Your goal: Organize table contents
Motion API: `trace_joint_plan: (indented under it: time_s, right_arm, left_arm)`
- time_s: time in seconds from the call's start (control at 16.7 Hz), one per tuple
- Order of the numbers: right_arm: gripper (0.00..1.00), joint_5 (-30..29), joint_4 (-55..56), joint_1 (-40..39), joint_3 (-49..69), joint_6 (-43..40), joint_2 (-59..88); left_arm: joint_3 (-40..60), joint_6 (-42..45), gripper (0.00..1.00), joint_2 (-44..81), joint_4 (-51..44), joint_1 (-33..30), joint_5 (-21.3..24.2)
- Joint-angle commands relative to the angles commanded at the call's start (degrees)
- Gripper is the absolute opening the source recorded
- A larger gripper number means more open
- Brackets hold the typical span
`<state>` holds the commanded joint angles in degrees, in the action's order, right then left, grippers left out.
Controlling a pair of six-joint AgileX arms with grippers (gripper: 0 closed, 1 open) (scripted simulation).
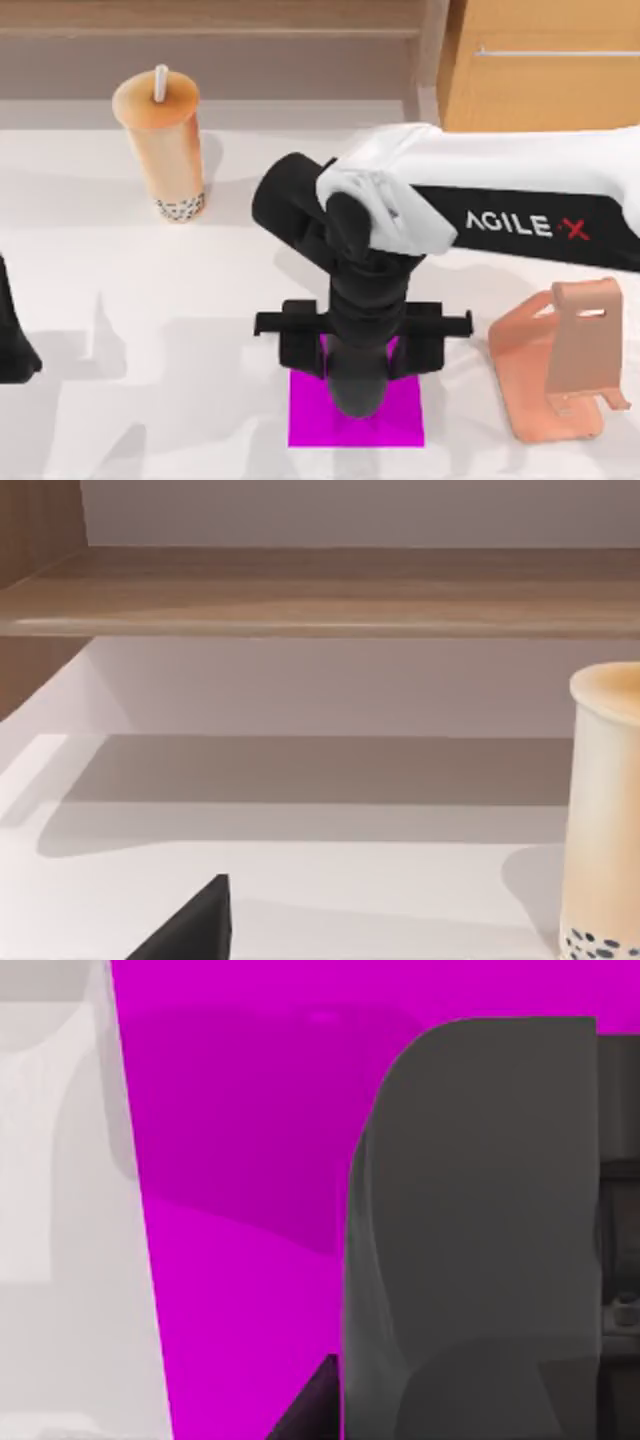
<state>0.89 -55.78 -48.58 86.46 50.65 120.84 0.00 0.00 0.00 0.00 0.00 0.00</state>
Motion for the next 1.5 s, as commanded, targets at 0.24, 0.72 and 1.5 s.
trace_joint_plan:
  time_s: [0.24, 0.72, 1.5]
  right_arm:
    - [0.00, -0.01, 0.74, -0.10, -0.43, 0.00, 0.40]
    - [0.53, -0.01, 0.74, -0.10, -0.43, 0.00, 0.40]
    - [1.00, -0.01, 0.74, -0.10, -0.43, 0.00, 0.40]
  left_arm:
    - [0.00, 0.00, 1.00, 0.00, 0.00, 0.00, 0.00]
    - [0.00, 0.00, 1.00, 0.00, 0.00, 0.00, 0.00]
    - [0.00, 0.00, 1.00, 0.00, 0.00, 0.00, 0.00]
